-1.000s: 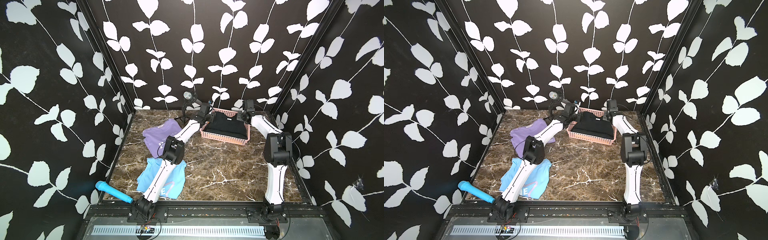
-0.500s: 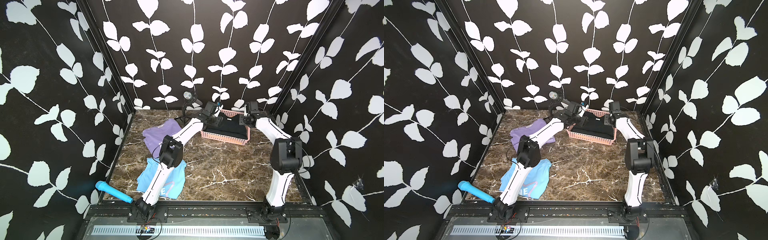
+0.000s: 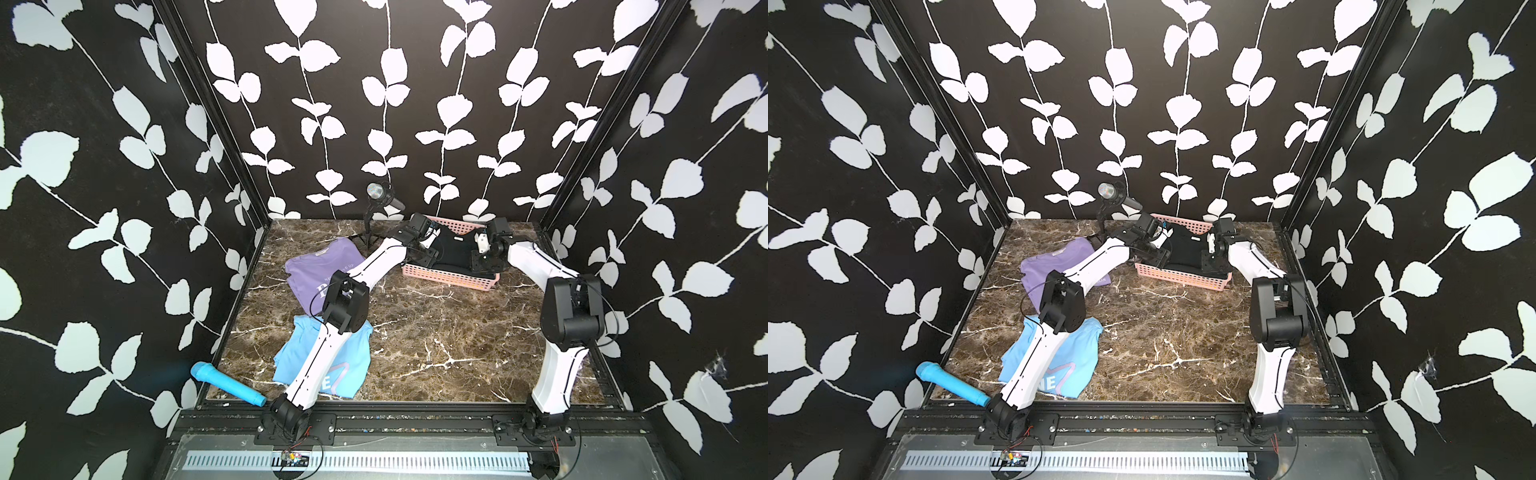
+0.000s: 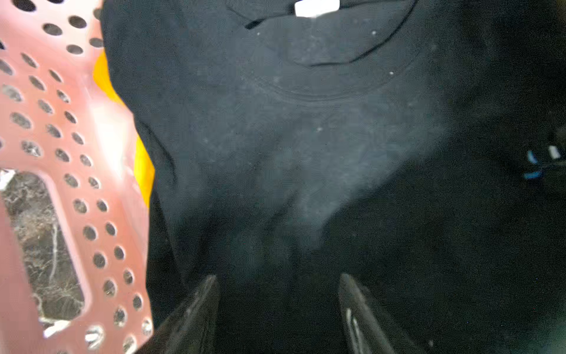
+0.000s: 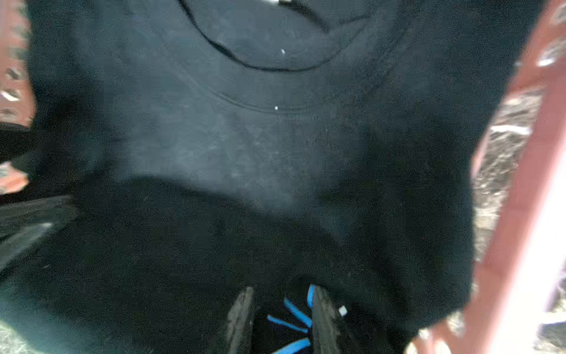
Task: Put the folded t-shirts into the basket
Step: Place the T-shirt in the bin.
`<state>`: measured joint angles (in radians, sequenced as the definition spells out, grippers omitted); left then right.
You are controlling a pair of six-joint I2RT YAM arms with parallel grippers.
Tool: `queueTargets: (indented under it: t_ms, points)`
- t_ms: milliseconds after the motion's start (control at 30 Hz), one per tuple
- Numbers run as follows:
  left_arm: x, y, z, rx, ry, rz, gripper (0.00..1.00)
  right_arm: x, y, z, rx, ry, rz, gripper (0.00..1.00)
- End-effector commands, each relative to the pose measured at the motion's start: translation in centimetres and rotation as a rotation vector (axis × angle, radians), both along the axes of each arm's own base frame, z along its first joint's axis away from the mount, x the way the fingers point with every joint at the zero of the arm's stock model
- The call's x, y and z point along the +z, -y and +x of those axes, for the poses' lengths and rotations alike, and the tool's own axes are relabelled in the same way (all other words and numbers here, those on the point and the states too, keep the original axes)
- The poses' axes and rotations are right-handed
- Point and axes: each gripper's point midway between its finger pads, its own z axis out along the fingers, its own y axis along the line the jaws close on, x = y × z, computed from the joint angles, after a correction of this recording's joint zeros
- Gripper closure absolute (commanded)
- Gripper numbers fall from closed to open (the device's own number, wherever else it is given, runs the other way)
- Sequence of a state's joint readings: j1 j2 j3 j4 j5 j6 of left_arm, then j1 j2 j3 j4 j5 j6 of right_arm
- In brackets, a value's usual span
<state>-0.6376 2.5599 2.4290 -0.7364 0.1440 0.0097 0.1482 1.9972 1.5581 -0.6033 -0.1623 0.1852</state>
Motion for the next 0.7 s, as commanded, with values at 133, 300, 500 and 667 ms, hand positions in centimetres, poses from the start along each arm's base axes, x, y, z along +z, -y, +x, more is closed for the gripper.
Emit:
queueTargets:
  t_ms: [133, 300, 500, 667]
  points:
    - [-1.3, -2.0, -3.8, -0.028, -0.155, 0.09, 0.35, -2.7, 2.1, -1.6, 0.032, -0.127, -0.155, 0.66]
    - [1.3, -1.7, -4.1, -0.02, -0.101, 0.072, 0.34, -0.1, 1.5, -0.9, 0.062, -0.07, -0.144, 0.61]
    - [7.0, -0.8, -4.3, -0.028, -0.023, -0.024, 0.33, 5.1, -2.2, -0.6, 0.147, 0.054, 0.064, 0.56]
    - [9.8, -1.3, -4.2, 0.008, 0.038, -0.061, 0.32, 6.7, -6.0, -1.1, 0.221, 0.083, 0.214, 0.55]
